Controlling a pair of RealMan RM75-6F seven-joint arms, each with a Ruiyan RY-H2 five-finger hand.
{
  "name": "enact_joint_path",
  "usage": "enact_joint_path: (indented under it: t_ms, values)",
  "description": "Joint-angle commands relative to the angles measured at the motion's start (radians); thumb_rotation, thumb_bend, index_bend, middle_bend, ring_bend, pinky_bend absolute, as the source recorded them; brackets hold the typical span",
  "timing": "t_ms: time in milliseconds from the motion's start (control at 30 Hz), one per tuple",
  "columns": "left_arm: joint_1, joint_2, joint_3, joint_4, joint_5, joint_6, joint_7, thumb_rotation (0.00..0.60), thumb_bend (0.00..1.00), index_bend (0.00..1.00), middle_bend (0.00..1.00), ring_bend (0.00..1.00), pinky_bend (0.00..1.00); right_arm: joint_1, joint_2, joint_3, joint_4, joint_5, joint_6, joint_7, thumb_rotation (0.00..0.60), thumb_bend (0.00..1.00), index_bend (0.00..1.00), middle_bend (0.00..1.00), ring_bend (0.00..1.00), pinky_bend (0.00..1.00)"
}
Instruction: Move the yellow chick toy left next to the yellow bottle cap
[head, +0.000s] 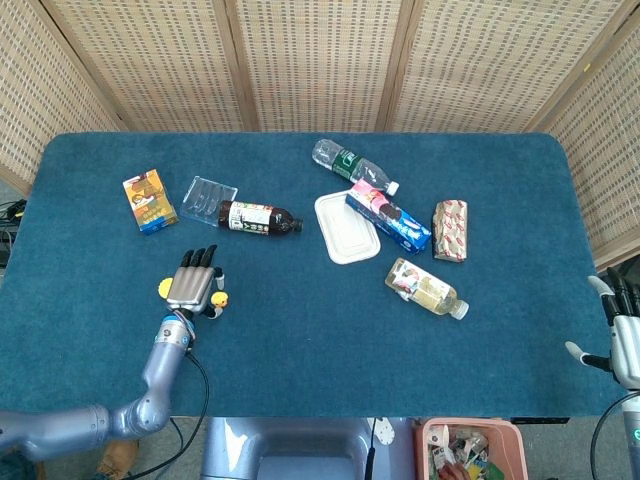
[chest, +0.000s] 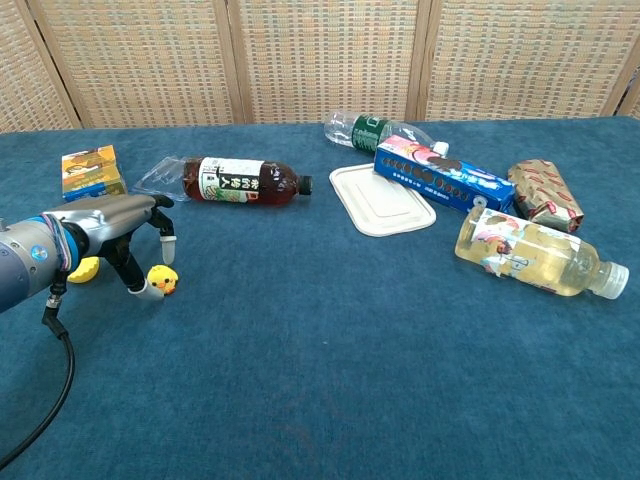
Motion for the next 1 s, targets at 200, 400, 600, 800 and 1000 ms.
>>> enact_joint_path:
  t_ms: [200,400,600,800,1000]
  values:
    - [-0.013,-0.013,0.004,0.011,-0.016,0.02,0.025,0.6,0.23,0.52,0.0,0.0,0.0,0.001,0.0,0.002,0.006,0.003,-0.003,0.01,0.6,0.0,0.0,0.0,0.0,0.0]
    - [-0.017,-0.014,0.007,0.013,-0.026,0.023,0.03,0.6,0.24,0.54,0.0,0.0,0.0,0.002,-0.001,0.003,0.008,0.006,-0.005,0.012,0.6,0.0,0.0,0.0,0.0,0.0]
    - [-0.019,0.007,0.006,-0.006,-0.008,0.026,0.019,0.6,0.24,0.56,0.0,0.0,0.0,0.003,-0.003,0.004,0.011,0.01,-0.009,0.015,0.6,0.0,0.0,0.0,0.0,0.0]
    - [-0.019,0.059,-0.003,-0.048,0.027,0.038,0.003,0.6,0.25,0.56,0.0,0.0,0.0,0.003,-0.003,0.004,0.012,0.012,-0.012,0.019,0.6,0.0,0.0,0.0,0.0,0.0]
    - [-0.012,0.141,-0.011,-0.098,0.051,0.037,-0.018,0.6,0.25,0.56,0.0,0.0,0.0,0.005,-0.005,0.002,0.012,0.011,-0.016,0.017,0.6,0.0,0.0,0.0,0.0,0.0]
